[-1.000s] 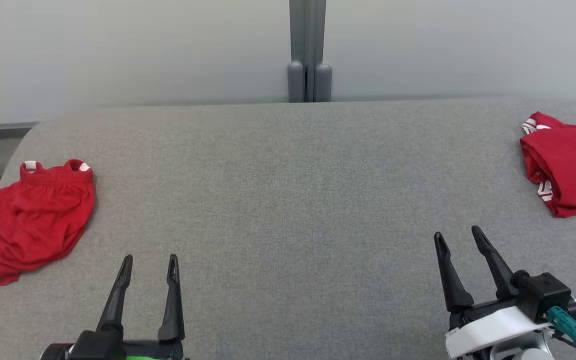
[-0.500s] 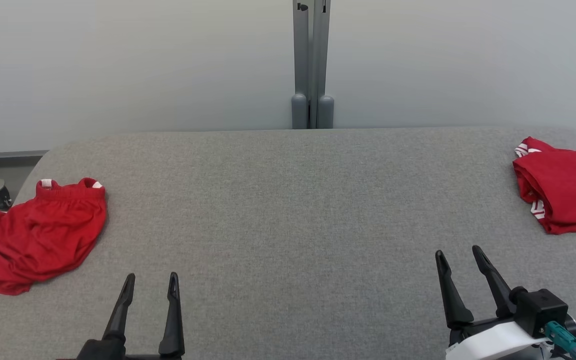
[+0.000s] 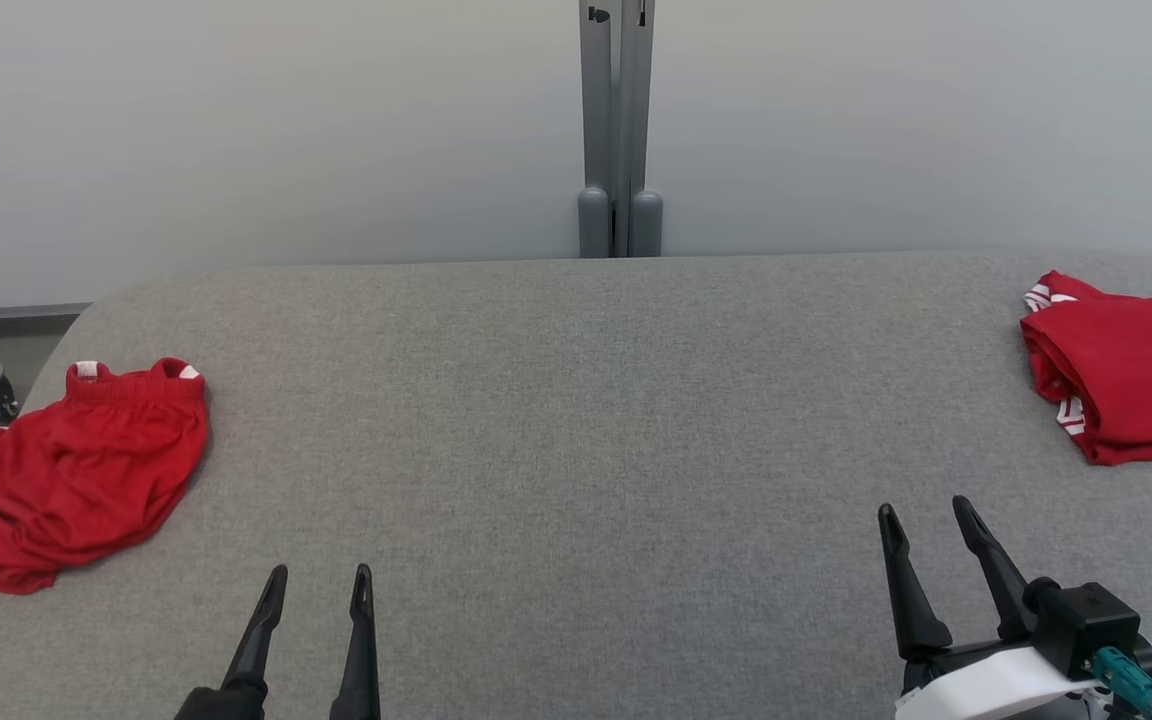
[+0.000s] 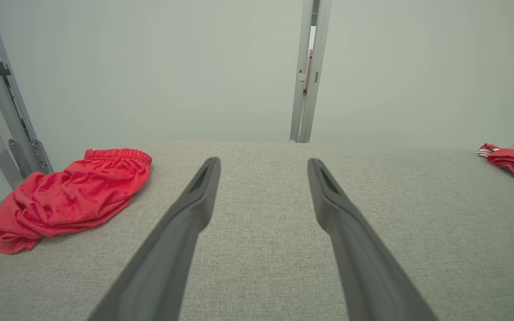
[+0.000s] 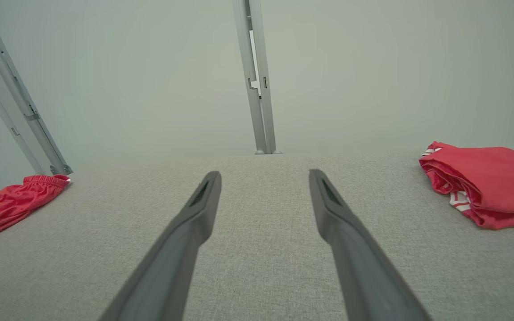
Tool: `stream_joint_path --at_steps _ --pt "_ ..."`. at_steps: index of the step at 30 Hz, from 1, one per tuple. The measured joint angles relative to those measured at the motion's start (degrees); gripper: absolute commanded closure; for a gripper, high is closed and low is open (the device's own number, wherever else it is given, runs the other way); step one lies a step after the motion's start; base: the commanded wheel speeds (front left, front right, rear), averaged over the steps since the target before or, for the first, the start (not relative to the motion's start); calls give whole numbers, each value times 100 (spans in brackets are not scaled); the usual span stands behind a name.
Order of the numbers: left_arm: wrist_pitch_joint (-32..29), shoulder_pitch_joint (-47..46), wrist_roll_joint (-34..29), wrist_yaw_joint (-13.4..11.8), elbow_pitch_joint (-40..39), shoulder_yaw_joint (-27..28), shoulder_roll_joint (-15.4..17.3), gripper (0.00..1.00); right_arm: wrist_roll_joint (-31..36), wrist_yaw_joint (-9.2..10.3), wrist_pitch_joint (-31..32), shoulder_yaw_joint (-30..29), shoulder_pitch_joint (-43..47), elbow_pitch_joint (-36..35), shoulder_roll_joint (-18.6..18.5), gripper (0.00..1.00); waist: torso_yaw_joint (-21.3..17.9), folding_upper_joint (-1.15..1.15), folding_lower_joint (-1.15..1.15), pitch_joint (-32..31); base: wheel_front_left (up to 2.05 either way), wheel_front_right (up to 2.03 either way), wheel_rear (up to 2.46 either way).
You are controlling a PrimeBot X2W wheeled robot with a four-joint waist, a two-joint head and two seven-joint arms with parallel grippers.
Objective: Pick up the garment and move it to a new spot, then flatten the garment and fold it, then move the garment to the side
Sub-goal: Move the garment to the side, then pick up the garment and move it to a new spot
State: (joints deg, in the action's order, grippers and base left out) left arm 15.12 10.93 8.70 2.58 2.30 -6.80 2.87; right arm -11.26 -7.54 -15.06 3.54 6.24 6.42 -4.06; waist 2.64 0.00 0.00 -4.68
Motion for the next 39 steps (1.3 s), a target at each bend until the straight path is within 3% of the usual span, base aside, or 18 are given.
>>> stream_joint_path --at_steps 26,39 --pt "0 -20 -24 43 107 36 0 0 -22 1 0 -33 3 34 42 0 55 0 0 110 0 0 0" --pt "1 -75 -119 78 89 69 0 0 -18 1 0 109 48 35 11 0 701 0 0 203 0 0 0"
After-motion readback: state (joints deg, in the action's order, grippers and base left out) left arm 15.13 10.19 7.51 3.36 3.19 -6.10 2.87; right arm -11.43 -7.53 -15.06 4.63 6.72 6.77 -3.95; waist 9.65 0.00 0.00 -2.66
